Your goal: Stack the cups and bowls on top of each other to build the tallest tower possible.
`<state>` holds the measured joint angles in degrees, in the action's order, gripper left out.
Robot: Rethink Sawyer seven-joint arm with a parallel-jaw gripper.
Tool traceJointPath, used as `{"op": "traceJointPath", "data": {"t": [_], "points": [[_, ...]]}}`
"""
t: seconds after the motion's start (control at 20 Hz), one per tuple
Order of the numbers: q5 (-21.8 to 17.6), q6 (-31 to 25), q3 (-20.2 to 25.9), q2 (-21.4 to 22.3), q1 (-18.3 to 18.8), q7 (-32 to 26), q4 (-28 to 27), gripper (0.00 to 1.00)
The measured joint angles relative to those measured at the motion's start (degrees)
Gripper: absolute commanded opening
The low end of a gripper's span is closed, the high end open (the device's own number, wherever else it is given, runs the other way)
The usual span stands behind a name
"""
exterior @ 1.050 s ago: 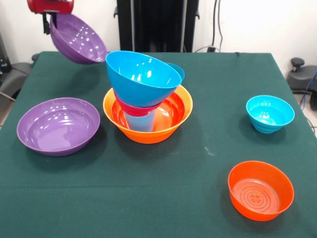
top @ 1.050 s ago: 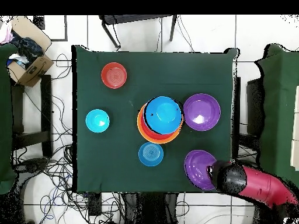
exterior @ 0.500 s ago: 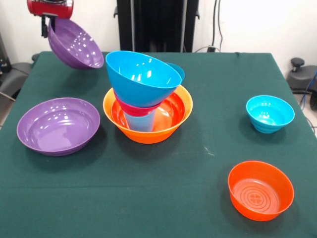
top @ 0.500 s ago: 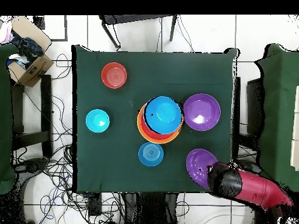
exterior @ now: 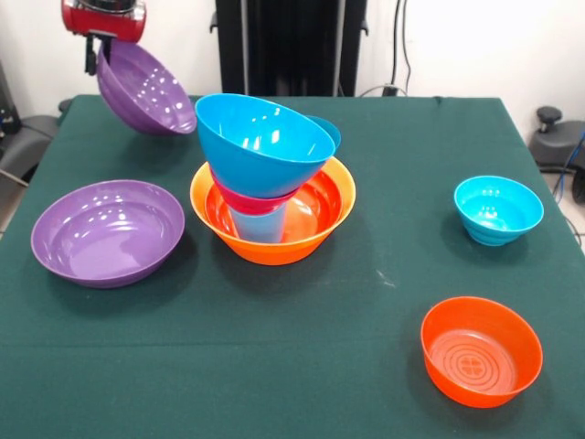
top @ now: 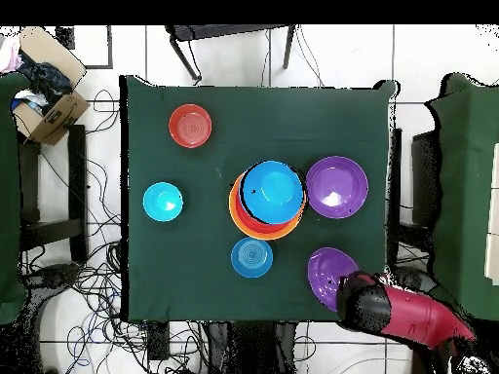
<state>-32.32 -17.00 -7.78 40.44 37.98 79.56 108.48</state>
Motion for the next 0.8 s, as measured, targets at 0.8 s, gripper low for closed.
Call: {"op": "traceJointPath", "data": {"t": [0.8], "points": [[0.02,0.78,-4.48,0.04,-9.3,7.92,2.65,0.0]]}}
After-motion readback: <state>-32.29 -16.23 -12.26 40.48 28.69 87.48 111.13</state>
